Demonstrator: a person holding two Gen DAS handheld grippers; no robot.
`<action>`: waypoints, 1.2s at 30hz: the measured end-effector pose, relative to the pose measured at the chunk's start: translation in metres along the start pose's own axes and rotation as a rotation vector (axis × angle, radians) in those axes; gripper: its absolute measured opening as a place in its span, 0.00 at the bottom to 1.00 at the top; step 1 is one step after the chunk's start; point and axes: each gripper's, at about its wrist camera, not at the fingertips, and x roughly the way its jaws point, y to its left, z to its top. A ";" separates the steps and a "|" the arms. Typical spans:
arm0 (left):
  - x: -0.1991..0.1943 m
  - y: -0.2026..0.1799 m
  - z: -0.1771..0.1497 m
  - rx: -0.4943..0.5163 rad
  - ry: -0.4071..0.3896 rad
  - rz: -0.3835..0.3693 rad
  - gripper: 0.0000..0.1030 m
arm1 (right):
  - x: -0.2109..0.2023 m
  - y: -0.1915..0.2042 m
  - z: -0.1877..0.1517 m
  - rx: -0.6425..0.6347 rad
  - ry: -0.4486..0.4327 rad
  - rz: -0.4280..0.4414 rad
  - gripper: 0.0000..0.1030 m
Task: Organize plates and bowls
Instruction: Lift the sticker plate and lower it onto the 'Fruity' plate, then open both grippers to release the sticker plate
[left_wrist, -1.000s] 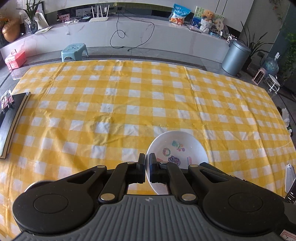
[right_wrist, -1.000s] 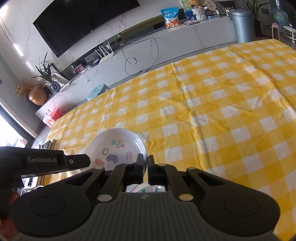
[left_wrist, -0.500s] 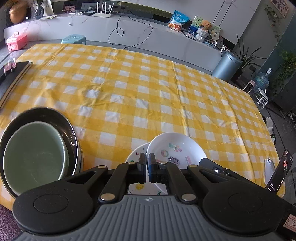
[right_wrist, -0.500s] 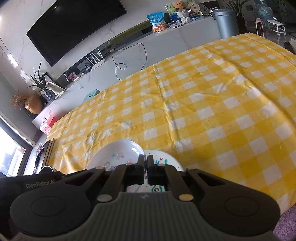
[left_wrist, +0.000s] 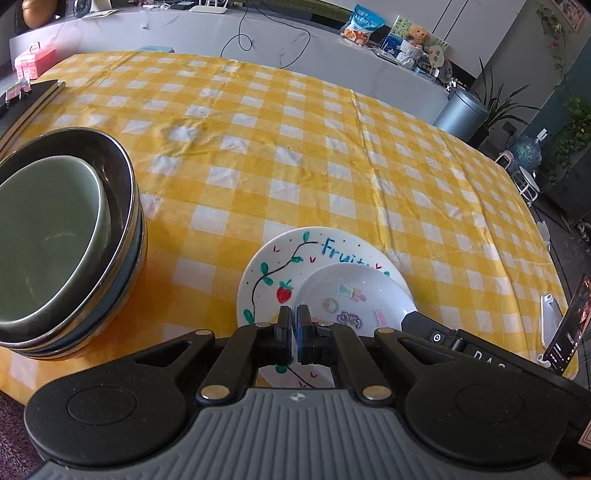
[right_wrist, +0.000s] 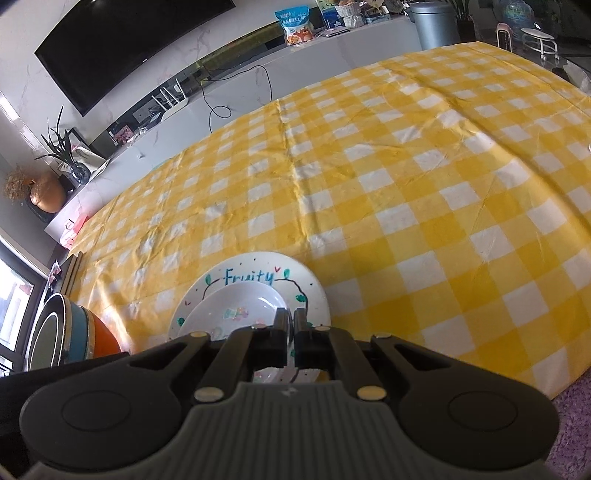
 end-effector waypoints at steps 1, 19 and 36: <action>0.000 0.001 0.000 -0.004 -0.003 0.003 0.02 | 0.001 0.001 0.000 -0.003 0.001 0.002 0.00; 0.011 -0.006 -0.004 0.062 -0.040 0.054 0.02 | 0.018 0.004 -0.004 -0.033 0.008 -0.013 0.00; -0.001 -0.008 -0.002 0.051 -0.063 0.051 0.32 | 0.010 0.010 -0.002 -0.061 -0.025 -0.012 0.21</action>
